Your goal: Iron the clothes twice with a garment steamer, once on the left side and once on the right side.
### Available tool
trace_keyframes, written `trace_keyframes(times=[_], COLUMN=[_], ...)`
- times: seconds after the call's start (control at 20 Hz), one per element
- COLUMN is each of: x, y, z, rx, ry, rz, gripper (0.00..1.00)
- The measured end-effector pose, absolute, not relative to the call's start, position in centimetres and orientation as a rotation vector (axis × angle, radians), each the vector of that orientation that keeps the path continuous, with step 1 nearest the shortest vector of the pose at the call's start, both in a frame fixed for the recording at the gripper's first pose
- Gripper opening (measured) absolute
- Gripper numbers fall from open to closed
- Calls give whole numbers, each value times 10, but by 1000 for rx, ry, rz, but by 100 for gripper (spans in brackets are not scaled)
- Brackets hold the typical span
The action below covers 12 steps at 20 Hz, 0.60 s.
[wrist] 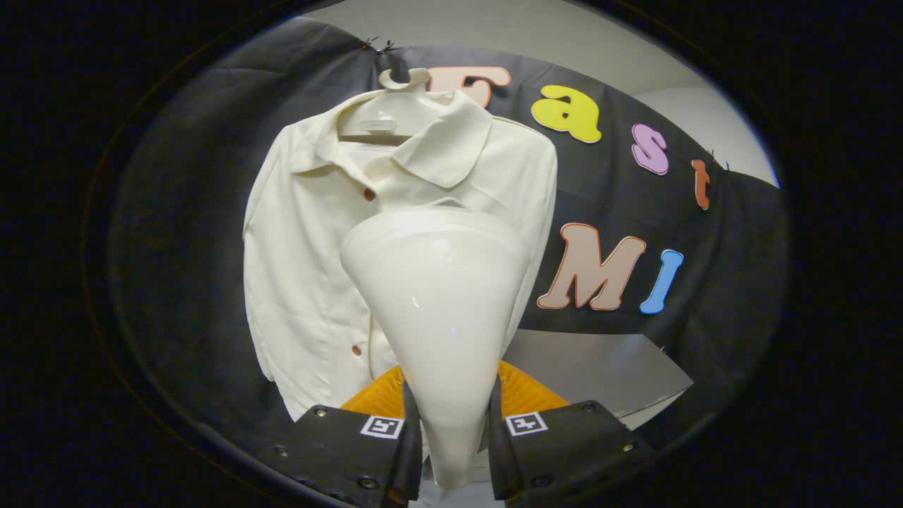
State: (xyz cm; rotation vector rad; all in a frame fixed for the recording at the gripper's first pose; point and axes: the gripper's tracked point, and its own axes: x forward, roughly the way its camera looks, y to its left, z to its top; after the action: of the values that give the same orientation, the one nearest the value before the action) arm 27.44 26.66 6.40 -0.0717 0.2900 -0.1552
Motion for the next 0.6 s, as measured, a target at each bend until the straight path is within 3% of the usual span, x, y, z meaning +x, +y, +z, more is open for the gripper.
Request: trace_keyframes(times=[0.35, 0.6], x=[316, 345], y=[262, 266], z=[112, 109], rx=[-1, 6], ry=[293, 312], rz=[-178, -209], gripper=[38, 38])
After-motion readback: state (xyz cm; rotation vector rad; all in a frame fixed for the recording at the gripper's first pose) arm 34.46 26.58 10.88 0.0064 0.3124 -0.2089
